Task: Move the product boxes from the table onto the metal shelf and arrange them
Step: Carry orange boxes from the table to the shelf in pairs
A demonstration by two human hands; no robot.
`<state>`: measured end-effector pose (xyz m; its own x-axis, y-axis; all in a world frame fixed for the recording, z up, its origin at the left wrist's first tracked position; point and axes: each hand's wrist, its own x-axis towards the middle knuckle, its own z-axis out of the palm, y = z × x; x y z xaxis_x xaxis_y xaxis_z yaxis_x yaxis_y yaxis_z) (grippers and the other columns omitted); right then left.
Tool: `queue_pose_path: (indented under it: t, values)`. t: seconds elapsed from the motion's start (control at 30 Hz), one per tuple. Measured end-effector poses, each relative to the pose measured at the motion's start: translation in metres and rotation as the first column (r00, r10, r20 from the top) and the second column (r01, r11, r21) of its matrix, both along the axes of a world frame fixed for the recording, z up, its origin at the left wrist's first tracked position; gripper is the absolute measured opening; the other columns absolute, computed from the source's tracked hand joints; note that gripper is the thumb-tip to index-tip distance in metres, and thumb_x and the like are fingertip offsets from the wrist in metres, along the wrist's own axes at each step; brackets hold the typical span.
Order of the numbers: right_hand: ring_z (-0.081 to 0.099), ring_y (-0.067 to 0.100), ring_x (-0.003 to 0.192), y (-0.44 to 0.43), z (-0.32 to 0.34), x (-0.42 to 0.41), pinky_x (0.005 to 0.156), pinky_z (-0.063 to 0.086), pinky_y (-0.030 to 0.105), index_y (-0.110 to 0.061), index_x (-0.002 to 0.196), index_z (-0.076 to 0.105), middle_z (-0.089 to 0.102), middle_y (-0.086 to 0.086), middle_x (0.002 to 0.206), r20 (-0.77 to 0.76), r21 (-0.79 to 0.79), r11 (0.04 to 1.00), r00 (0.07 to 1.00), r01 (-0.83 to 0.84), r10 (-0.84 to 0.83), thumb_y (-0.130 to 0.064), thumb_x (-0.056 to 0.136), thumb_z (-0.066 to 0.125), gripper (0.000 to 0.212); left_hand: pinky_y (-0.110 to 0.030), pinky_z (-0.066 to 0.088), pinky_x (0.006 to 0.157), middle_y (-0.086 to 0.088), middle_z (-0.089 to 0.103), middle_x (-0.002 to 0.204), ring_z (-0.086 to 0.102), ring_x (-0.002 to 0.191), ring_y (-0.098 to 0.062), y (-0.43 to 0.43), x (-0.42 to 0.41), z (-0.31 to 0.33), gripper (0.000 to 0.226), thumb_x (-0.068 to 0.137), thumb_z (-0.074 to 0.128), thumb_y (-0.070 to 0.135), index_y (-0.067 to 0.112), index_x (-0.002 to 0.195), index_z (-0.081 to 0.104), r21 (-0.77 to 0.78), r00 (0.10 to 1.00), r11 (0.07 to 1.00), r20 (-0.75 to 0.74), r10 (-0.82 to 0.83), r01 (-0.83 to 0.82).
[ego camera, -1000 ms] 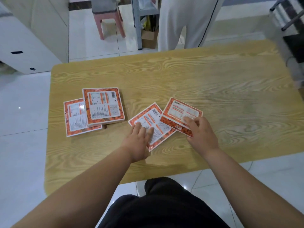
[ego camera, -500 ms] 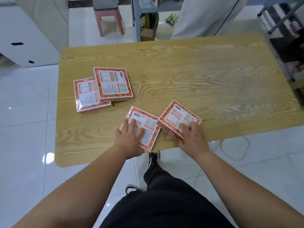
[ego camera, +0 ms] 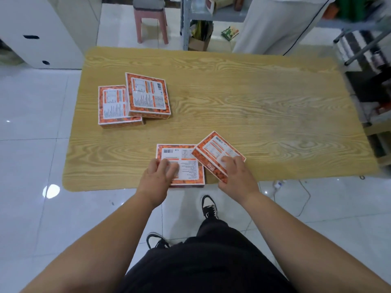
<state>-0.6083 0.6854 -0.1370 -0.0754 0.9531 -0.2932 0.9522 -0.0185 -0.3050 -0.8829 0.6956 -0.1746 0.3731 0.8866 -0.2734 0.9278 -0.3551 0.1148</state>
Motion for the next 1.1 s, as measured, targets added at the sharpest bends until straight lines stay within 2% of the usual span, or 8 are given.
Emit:
queue_pose_path:
  t: [0.1, 0.17, 0.37, 0.47, 0.6, 0.8, 0.93, 1.1]
  values:
    - [0.056, 0.025, 0.091, 0.032, 0.02, 0.008, 0.07, 0.048, 0.036, -0.018, 0.112, 0.05, 0.05, 0.001, 0.108, -0.185, 0.024, 0.998, 0.981, 0.059, -0.054, -0.021, 0.073, 0.074, 0.046, -0.044, 0.05, 0.085, -0.007, 0.058, 0.114, 0.051, 0.102, -0.036, 0.005, -0.006, 0.021, 0.063, 0.063, 0.073, 0.011, 0.024, 0.12, 0.051, 0.016, 0.936, 0.984, 0.311, 0.163, -0.177]
    - [0.057, 0.022, 0.081, 0.056, 0.032, 0.013, 0.066, 0.045, 0.035, -0.02, 0.103, 0.05, 0.056, -0.003, 0.096, -0.317, 0.027, 0.993, 0.943, 0.119, -0.104, -0.021, 0.073, 0.077, 0.04, -0.035, 0.047, 0.082, 0.001, 0.06, 0.107, 0.054, 0.099, -0.023, 0.009, -0.009, 0.047, 0.05, 0.067, 0.077, 0.014, 0.023, 0.113, 0.061, -0.116, 0.796, 0.927, 0.482, 0.366, -0.356]
    - [0.061, -0.013, 0.069, 0.111, 0.059, -0.003, 0.064, 0.045, 0.005, -0.026, 0.099, 0.058, 0.068, -0.011, 0.089, -0.706, -0.117, 0.98, 0.681, 0.161, -0.196, -0.01, 0.083, 0.081, 0.032, -0.015, 0.047, 0.067, 0.008, 0.07, 0.095, 0.065, 0.08, 0.002, -0.008, -0.019, 0.086, 0.021, 0.085, 0.074, 0.026, 0.026, 0.101, 0.061, -0.475, 0.094, 0.542, 0.687, 0.721, -0.693]
    - [0.068, 0.001, 0.088, 0.123, 0.057, -0.031, 0.064, 0.049, 0.01, -0.028, 0.113, 0.06, 0.072, -0.002, 0.106, -0.783, -0.222, 0.974, 0.586, 0.05, -0.208, -0.02, 0.087, 0.079, 0.034, -0.025, 0.047, 0.075, 0.009, 0.07, 0.107, 0.066, 0.096, -0.003, -0.035, -0.032, 0.089, 0.019, 0.091, 0.064, 0.04, 0.029, 0.107, 0.064, -0.551, -0.141, 0.358, 0.668, 0.73, -0.754]
    - [0.069, 0.011, 0.094, 0.123, 0.059, -0.091, 0.057, 0.05, 0.015, -0.033, 0.112, 0.062, 0.071, -0.002, 0.113, -0.797, -0.276, 0.954, 0.583, -0.118, -0.158, -0.036, 0.092, 0.072, 0.022, -0.03, 0.049, 0.078, 0.012, 0.07, 0.107, 0.066, 0.097, -0.006, -0.09, -0.054, 0.093, 0.024, 0.099, 0.052, 0.049, 0.031, 0.11, 0.065, -0.553, -0.351, 0.083, 0.63, 0.692, -0.829]
    - [0.066, 0.007, 0.089, 0.089, 0.062, -0.209, 0.073, 0.046, 0.022, -0.013, 0.124, 0.065, 0.073, 0.0, 0.106, -0.77, -0.197, 0.902, 0.631, -0.384, 0.101, -0.036, 0.101, 0.058, 0.033, -0.029, 0.045, 0.07, 0.008, 0.069, 0.104, 0.065, 0.093, -0.01, -0.204, -0.098, 0.097, 0.031, 0.101, 0.042, 0.051, 0.028, 0.112, 0.061, -0.56, -0.622, -0.289, 0.609, 0.492, -0.777]
    - [0.065, 0.002, 0.075, 0.026, 0.083, -0.296, 0.062, 0.045, 0.011, -0.016, 0.105, 0.067, 0.073, -0.011, 0.085, -0.754, -0.208, 0.817, 0.62, -0.537, 0.215, -0.031, 0.104, 0.053, 0.021, -0.034, 0.054, 0.076, 0.001, 0.07, 0.104, 0.068, 0.089, -0.015, -0.293, -0.133, 0.103, 0.03, 0.1, 0.044, 0.046, 0.024, 0.11, 0.061, -0.602, -0.738, -0.435, 0.606, 0.297, -0.67]
    - [0.07, 0.016, 0.075, -0.074, 0.099, -0.399, 0.072, 0.054, 0.029, -0.017, 0.102, 0.067, 0.074, 0.002, 0.081, -0.776, -0.206, 0.659, 0.531, -0.723, 0.341, -0.039, 0.103, 0.05, 0.028, -0.032, 0.052, 0.077, -0.001, 0.069, 0.106, 0.066, 0.095, -0.015, -0.403, -0.174, 0.124, 0.031, 0.097, 0.047, 0.047, 0.022, 0.109, 0.062, -0.59, -0.762, -0.541, 0.626, 0.162, -0.6]
